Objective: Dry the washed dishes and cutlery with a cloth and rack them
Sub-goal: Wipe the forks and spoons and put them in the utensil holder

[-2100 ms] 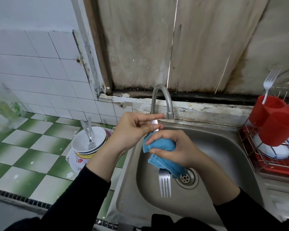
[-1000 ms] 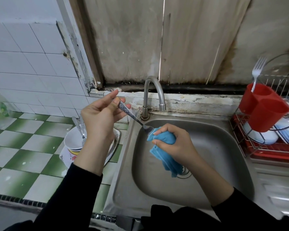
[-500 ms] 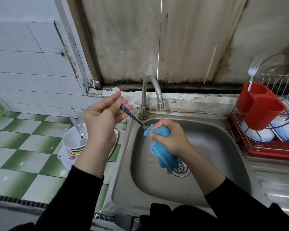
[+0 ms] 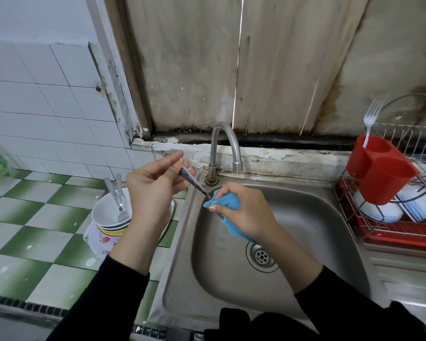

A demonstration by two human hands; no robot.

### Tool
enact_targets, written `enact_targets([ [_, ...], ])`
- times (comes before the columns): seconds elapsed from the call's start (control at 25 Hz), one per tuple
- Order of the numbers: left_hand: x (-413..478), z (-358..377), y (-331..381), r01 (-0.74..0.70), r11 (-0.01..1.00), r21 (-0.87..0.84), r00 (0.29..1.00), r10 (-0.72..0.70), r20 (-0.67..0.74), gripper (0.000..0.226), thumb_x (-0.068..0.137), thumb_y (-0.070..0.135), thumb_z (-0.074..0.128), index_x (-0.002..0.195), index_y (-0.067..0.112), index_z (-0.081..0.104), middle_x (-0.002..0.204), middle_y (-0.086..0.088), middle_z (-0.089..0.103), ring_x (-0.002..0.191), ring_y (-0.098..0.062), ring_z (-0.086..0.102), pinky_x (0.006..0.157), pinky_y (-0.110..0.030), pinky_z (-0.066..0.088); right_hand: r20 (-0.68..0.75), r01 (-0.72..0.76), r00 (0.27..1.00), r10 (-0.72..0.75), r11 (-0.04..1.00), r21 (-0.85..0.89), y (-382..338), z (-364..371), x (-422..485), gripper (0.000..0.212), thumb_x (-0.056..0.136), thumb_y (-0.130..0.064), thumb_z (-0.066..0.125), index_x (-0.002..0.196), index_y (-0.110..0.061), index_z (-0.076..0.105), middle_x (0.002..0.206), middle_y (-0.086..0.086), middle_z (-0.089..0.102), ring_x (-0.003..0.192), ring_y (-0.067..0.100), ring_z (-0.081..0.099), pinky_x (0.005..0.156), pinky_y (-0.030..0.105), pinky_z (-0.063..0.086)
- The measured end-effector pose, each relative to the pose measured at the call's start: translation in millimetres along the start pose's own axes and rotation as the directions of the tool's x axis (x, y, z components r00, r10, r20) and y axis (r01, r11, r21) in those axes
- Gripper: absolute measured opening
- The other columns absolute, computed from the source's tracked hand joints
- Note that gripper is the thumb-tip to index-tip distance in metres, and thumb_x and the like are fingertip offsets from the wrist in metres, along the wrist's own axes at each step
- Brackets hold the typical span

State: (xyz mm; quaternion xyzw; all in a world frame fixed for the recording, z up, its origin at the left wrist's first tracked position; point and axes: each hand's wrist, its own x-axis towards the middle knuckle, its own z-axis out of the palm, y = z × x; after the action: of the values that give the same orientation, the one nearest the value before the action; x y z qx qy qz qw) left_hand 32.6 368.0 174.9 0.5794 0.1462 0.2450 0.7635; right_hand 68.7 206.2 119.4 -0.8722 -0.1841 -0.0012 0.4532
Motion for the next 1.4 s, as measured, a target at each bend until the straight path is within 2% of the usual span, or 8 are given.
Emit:
enact_targets([
  [0.36, 3, -7, 12, -0.036, 0.999, -0.035, 0.998, 0.038, 0.055, 0.022, 0.092, -0.008, 0.054, 0.096, 0.007, 0.069, 0.071, -0.001, 0.073, 0.066, -0.018, 0.073, 0.058, -0.020, 0.055, 0.018, -0.030, 0.999, 0.028, 0.993, 0.115, 6, -1, 1, 0.024, 0.075, -0.021, 0.082, 0.082, -0.031, 0.062, 0.093, -0.013, 0.066, 0.084, 0.002, 0.059, 0.069, 0.013, 0.043],
  [0.56, -4, -6, 1, -0.102, 0.994, -0.044, 0.990, 0.105, 0.094, 0.022, 0.091, -0.006, 0.056, 0.095, 0.011, 0.070, 0.079, -0.008, 0.072, 0.078, -0.026, 0.073, 0.068, -0.028, 0.057, -0.020, 0.033, 0.999, -0.032, 0.998, 0.045, 9, 2, 1, 0.027, 0.079, -0.018, 0.077, 0.095, -0.038, 0.068, 0.099, -0.015, 0.069, 0.091, 0.001, 0.062, 0.083, 0.025, 0.052],
  [0.68, -8, -10, 5, -0.140, 0.990, 0.010, 0.981, 0.137, 0.138, 0.026, 0.088, -0.004, 0.061, 0.104, 0.016, 0.067, 0.086, -0.011, 0.073, 0.091, -0.031, 0.071, 0.077, -0.033, 0.059, -0.178, 0.155, 0.971, -0.159, 0.987, -0.038, 22, 1, -2, 0.024, 0.079, -0.012, 0.074, 0.095, -0.029, 0.071, 0.097, -0.011, 0.070, 0.090, 0.009, 0.065, 0.081, 0.036, 0.054],
  [0.84, -12, -14, 14, 0.027, 0.997, 0.069, 0.979, -0.041, 0.200, 0.033, 0.090, 0.000, 0.059, 0.122, 0.007, 0.059, 0.090, -0.003, 0.075, 0.091, -0.021, 0.072, 0.078, -0.029, 0.059, -0.404, 0.342, 0.764, -0.503, 0.846, -0.408, 39, -3, -2, 0.035, 0.071, -0.003, 0.074, 0.101, -0.020, 0.068, 0.087, -0.001, 0.066, 0.070, 0.019, 0.062, 0.055, 0.033, 0.054],
  [1.0, -21, -17, 23, 0.178, 0.983, 0.054, 0.955, -0.186, 0.233, 0.021, 0.091, -0.001, 0.056, 0.111, 0.000, 0.064, 0.090, -0.019, 0.073, 0.083, -0.029, 0.073, 0.069, -0.027, 0.060, -0.483, 0.319, 0.527, -0.700, 0.689, -0.651, 45, -11, -4, 0.036, 0.076, 0.001, 0.068, 0.106, -0.018, 0.061, 0.075, 0.007, 0.059, 0.061, 0.020, 0.055, 0.044, 0.028, 0.046],
  [1.08, -25, -17, 25, 0.268, 0.963, -0.005, 0.937, -0.260, 0.232, 0.016, 0.091, -0.003, 0.055, 0.103, -0.004, 0.065, 0.089, -0.022, 0.073, 0.078, -0.030, 0.073, 0.066, -0.027, 0.060, -0.490, 0.305, 0.471, -0.734, 0.656, -0.690, 46, -14, -4, 0.034, 0.080, 0.001, 0.061, 0.108, -0.019, 0.060, 0.074, 0.008, 0.057, 0.061, 0.020, 0.053, 0.043, 0.027, 0.043],
  [1.24, -25, -17, 19, 0.370, 0.914, -0.165, 0.928, -0.356, 0.109, 0.014, 0.091, -0.011, 0.048, 0.091, -0.010, 0.061, 0.075, -0.021, 0.071, 0.068, -0.029, 0.073, 0.064, -0.027, 0.060, -0.458, 0.364, 0.594, -0.661, 0.729, -0.580, 46, -17, -4, 0.040, 0.080, -0.008, 0.065, 0.116, -0.025, 0.059, 0.092, 0.002, 0.058, 0.080, 0.014, 0.053, 0.053, 0.025, 0.049],
  [1.4, -26, -21, 7, 0.369, 0.900, -0.234, 0.926, -0.377, 0.010, 0.011, 0.092, -0.006, 0.053, 0.097, -0.005, 0.062, 0.083, -0.027, 0.069, 0.069, -0.026, 0.073, 0.060, -0.023, 0.058, -0.509, 0.390, 0.734, -0.450, 0.892, -0.227, 28, -27, -14, 0.038, 0.082, -0.017, 0.072, 0.119, -0.014, 0.064, 0.103, 0.006, 0.063, 0.093, 0.014, 0.058, 0.084, 0.012, 0.044],
])
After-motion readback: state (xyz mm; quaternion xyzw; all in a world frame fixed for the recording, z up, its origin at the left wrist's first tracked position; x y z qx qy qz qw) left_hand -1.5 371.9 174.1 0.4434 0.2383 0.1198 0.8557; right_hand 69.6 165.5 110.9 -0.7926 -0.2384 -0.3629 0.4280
